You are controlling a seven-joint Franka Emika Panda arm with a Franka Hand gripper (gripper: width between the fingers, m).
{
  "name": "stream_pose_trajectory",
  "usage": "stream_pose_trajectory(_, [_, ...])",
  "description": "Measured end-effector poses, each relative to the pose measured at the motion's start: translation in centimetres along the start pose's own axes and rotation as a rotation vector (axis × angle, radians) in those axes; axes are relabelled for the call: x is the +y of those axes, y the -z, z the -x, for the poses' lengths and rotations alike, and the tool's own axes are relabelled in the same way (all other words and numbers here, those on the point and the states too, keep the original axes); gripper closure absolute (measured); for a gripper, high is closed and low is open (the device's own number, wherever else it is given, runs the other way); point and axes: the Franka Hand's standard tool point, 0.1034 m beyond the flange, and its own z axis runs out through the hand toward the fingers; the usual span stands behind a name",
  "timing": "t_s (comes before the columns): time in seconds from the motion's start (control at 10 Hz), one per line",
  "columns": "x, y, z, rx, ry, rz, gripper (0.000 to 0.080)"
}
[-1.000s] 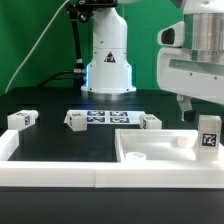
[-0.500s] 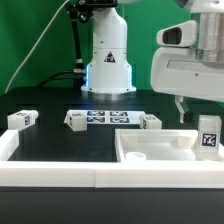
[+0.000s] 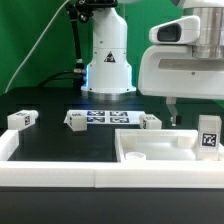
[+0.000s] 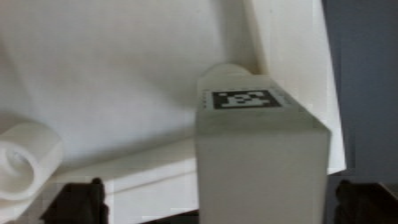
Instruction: Assemble one leg
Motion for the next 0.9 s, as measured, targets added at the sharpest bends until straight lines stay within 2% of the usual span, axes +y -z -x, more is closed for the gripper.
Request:
stream_pose_trajectory(0.4, [0.11, 0.00, -0.04, 0.001, -0.010, 0.001, 0.0151])
stream_pose_trajectory(0.5, [0.11, 0.00, -0.04, 0.001, -0.010, 0.001, 0.0247])
stream_pose_trajectory(0.6, [0.11, 0.00, -0.05, 0.001, -0.016, 0.001, 0.0247])
stream_pose_trajectory(0.7, [0.11, 0.00, -0.05, 0.001, -0.049, 0.001, 0.0459])
stream_pose_trajectory(0.8, [0.15, -0.01, -0.05, 0.001, -0.049, 0.002, 0.0509])
stream_pose_trajectory(0.9, [0.15, -0.01, -0.05, 0.001, -0.113, 0.001, 0.0509])
